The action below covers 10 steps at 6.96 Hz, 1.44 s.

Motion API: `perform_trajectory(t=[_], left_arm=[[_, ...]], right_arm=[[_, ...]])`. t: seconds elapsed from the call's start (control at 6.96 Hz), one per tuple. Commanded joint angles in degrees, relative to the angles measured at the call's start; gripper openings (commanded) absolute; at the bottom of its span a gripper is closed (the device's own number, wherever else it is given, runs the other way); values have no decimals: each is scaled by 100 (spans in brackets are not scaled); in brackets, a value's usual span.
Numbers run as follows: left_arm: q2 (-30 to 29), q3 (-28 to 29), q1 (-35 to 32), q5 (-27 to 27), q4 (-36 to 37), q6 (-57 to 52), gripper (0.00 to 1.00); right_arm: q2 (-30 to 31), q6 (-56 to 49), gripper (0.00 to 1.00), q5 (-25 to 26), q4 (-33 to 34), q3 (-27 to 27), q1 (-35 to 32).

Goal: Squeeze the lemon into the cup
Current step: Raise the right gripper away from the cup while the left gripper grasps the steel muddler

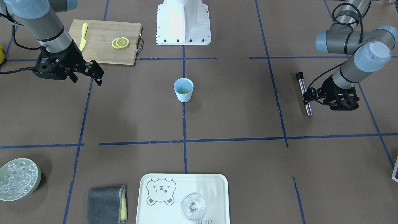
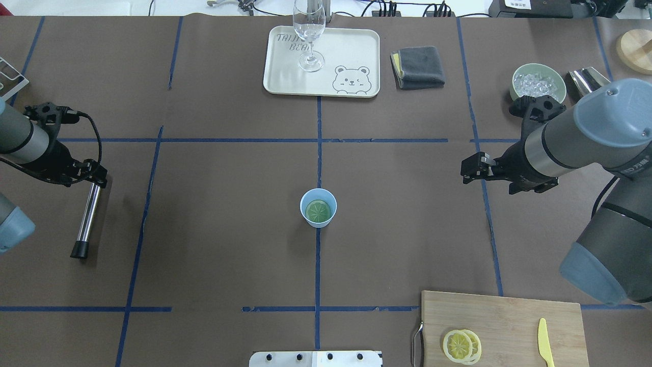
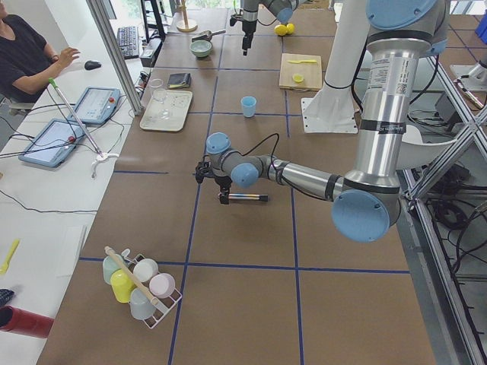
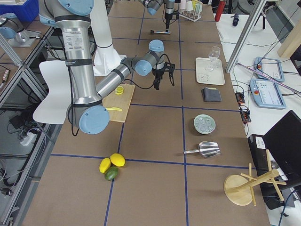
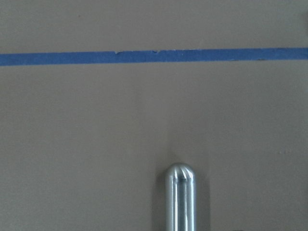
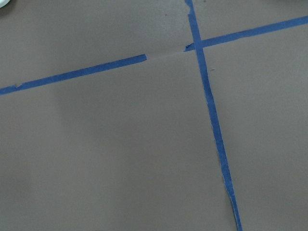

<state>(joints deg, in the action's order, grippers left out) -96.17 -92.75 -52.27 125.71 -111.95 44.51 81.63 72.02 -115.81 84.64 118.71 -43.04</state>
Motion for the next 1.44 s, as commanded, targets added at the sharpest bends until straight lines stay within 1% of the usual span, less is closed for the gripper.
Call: perform_trajectory(t=[0.0,0.14,0.43,0.57,0.72,0.86,1.01,1.15,1.29], left_arm=[[-77,177,85,-20,-2,-109,83],[-77,178,94,-20,-2,-109,77],[-95,196,103,-20,24,-109,45],[-121,204,103,-20,33,-109,11],[-130,213,103,-20,42,-100,0],[-130,109,94,-20,51,-100,0],[-130,-258,94,6,51,-109,0],[-139,-766,94,15,60,-109,0],[-321,-1093,94,-11,86,-109,0]], right_arm=[[11,14,100,-3,0,-5,-3],[3,31,100,-3,0,-5,6],[2,40,100,-3,0,-5,6],[11,40,100,-3,9,-5,6],[11,40,100,-3,0,3,6],[11,49,100,-12,0,12,-3],[11,49,100,-29,0,47,-11],[11,49,100,-47,0,91,-11],[29,58,100,-47,0,126,-20]])
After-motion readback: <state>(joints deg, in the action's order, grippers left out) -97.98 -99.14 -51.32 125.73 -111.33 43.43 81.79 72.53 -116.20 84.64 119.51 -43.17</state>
